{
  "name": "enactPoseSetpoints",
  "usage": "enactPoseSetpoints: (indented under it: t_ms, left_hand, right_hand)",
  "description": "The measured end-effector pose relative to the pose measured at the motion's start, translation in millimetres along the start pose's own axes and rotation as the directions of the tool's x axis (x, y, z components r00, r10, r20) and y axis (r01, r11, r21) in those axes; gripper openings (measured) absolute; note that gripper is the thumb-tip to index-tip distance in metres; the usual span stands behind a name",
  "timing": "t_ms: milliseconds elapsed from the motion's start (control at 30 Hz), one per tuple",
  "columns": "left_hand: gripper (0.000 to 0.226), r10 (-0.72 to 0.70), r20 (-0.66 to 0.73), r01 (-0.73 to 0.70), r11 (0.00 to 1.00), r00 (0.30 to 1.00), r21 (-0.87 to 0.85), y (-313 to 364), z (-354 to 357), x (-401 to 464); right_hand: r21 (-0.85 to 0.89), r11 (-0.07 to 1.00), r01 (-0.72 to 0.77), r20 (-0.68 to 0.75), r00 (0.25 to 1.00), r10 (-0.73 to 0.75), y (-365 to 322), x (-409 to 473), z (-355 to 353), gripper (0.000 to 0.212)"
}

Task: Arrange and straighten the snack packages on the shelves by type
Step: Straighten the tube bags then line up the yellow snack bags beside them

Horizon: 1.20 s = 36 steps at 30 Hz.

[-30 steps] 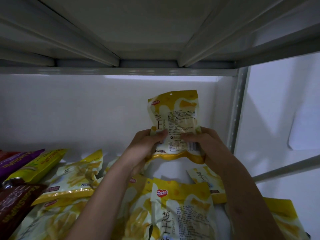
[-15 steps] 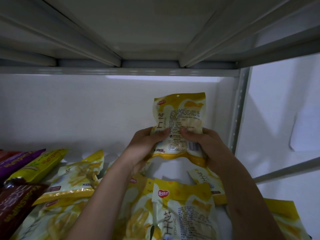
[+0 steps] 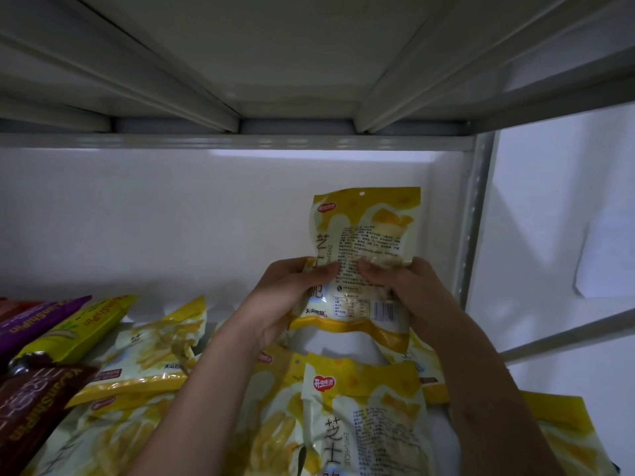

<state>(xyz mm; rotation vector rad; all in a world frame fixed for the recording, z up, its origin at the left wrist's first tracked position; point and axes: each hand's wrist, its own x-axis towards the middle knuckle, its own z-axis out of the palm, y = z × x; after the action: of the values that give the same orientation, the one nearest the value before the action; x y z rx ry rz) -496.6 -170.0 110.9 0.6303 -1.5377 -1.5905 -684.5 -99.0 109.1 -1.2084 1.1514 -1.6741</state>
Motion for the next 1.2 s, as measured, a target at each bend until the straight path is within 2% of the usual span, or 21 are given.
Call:
enactPoseSetpoints:
  t_ms: [200, 300, 467, 567, 733, 867, 1033, 1200]
  left_hand:
    - [0.054, 0.042, -0.082, -0.040, 0.999, 0.996, 0.023, 3, -1, -1]
    - [0.041, 0.055, -0.080, -0.050, 0.997, 0.995, 0.062, 6, -1, -2]
    - [0.036, -0.035, -0.014, 0.034, 0.999, 0.999, -0.024, 9, 3, -7]
    - [0.026, 0.001, -0.079, 0.000, 1.000, 0.997, 0.012, 11, 4, -5]
    - [0.023, 0.046, -0.099, -0.044, 0.999, 0.994, 0.017, 12, 5, -6]
    - [0.029, 0.049, -0.076, -0.047, 0.999, 0.996, 0.024, 13, 6, -7]
    - [0.047, 0.046, -0.026, -0.047, 0.998, 0.999, -0.044, 9, 5, -8]
    - [0.029, 0.070, -0.035, -0.071, 0.997, 0.997, -0.015, 9, 2, -6]
  right_hand:
    - [0.064, 0.998, 0.008, 0.034, 0.999, -0.010, 0, 0, 3, 0.041]
    - [0.081, 0.996, 0.026, 0.018, 0.999, -0.028, 0, 0, 3, 0.044]
    - [0.055, 0.998, 0.011, -0.008, 1.000, -0.011, 0, 1, 6, 0.031]
    - [0.013, 1.000, -0.004, 0.002, 1.000, 0.004, 0, 4, 6, 0.031]
    - [0.141, 0.989, -0.042, 0.006, 0.999, 0.042, -2, 4, 9, 0.053]
    - [0.164, 0.986, -0.005, -0.002, 1.000, 0.005, -2, 0, 7, 0.034]
    - [0.161, 0.987, 0.018, 0.024, 0.999, -0.022, -4, -3, 5, 0.039]
    - [0.188, 0.981, 0.045, -0.016, 0.999, -0.042, -5, 0, 4, 0.039]
